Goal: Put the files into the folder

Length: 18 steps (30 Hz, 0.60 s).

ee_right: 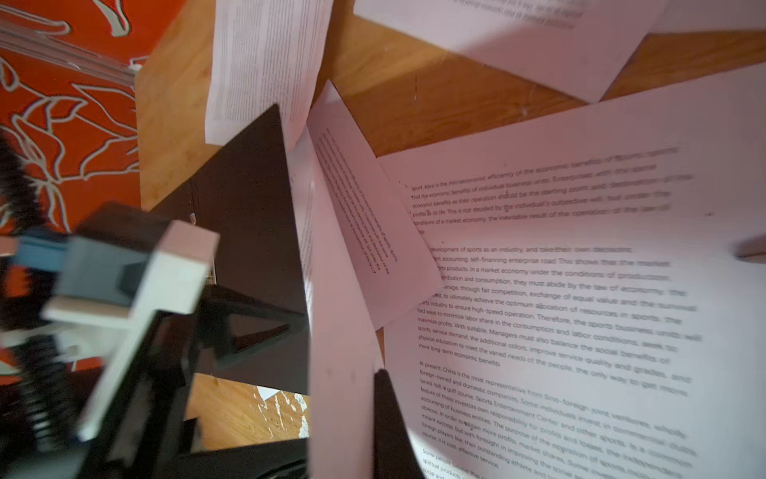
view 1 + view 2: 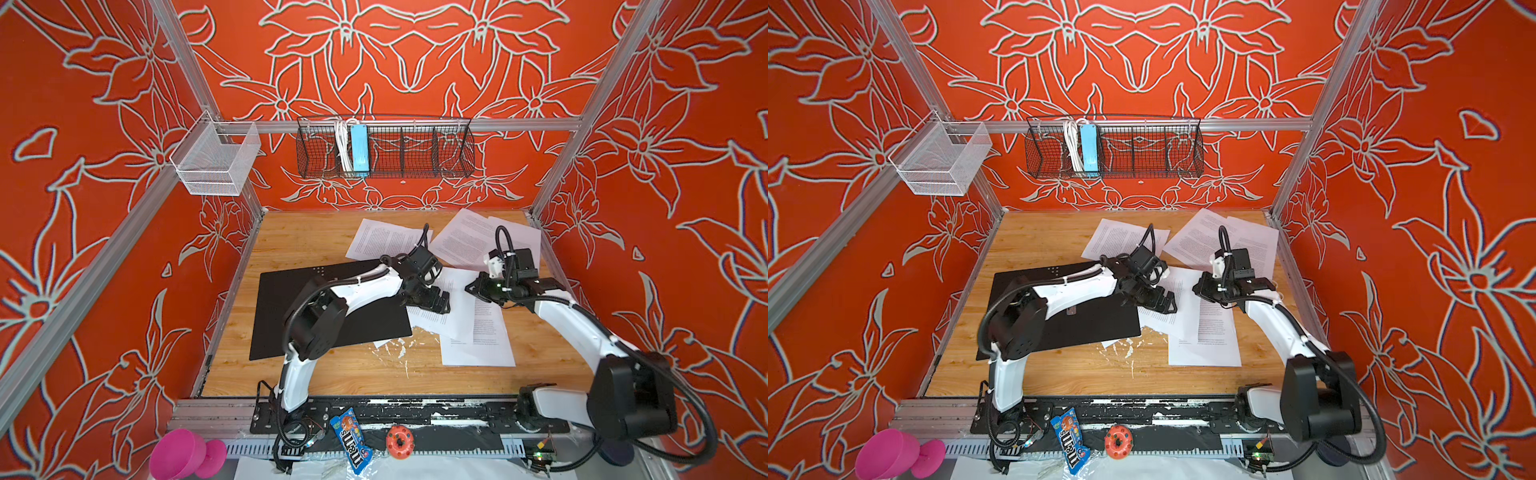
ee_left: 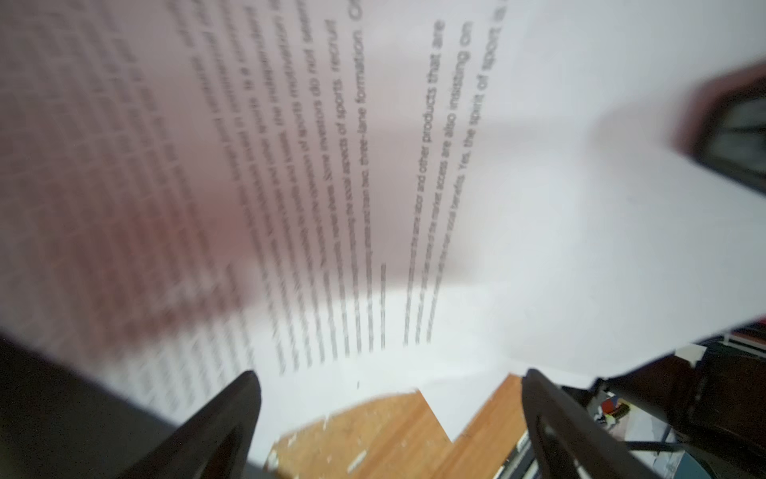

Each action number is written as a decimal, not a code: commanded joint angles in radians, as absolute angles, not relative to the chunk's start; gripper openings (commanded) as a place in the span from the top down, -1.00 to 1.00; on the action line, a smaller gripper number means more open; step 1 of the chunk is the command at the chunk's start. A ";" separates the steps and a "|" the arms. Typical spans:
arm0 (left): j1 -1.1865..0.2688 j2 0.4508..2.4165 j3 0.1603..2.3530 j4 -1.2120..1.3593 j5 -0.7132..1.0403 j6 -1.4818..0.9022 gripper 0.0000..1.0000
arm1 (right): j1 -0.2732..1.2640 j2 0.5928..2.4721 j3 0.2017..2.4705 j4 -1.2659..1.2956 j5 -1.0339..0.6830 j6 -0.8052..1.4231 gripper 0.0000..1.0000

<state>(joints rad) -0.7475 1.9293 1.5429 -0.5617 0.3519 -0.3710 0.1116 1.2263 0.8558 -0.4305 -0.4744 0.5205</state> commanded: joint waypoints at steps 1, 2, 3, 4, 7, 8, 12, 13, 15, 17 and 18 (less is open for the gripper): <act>-0.726 1.731 1.567 -0.646 0.205 -0.393 -0.96 | 0.114 1.131 0.916 -0.471 -0.364 0.574 1.00; -0.717 1.688 1.540 -0.647 0.165 -0.397 -0.96 | 0.118 1.112 0.926 -0.468 -0.353 0.585 1.00; -0.704 1.638 1.500 -0.647 0.123 -0.403 -0.96 | 0.127 1.096 0.940 -0.470 -0.344 0.597 1.00; -0.687 1.583 1.459 -0.646 0.097 -0.414 -0.96 | 0.144 1.087 0.959 -0.464 -0.336 0.609 1.00; -0.618 1.436 1.314 -0.633 0.072 -0.438 -0.96 | 0.227 1.090 1.026 -0.442 -0.318 0.633 1.00; -0.595 1.397 1.274 -0.631 0.064 -0.443 -0.96 | 0.262 1.096 1.051 -0.432 -0.302 0.638 1.00; -0.495 1.243 1.142 -0.648 0.075 -0.451 -0.96 | 0.400 1.161 1.158 -0.356 -0.234 0.689 1.00; -0.481 1.216 1.123 -0.655 0.082 -0.449 -0.96 | 0.411 1.185 1.187 -0.354 -0.229 0.704 1.00; -0.458 1.164 1.105 -0.689 0.080 -0.438 -0.96 | 0.443 1.232 1.239 -0.320 -0.205 0.730 1.00; -0.447 1.123 1.096 -0.708 0.073 -0.424 -0.96 | 0.482 1.289 1.282 -0.253 -0.193 0.755 1.00; -0.444 1.103 1.088 -0.714 0.060 -0.421 -0.96 | 0.504 1.334 1.327 -0.235 -0.201 0.762 1.00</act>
<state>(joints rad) -0.4545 1.1671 1.0870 -0.6773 0.0849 -0.4274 0.4591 1.2598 1.2526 -0.3302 -0.2474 0.6937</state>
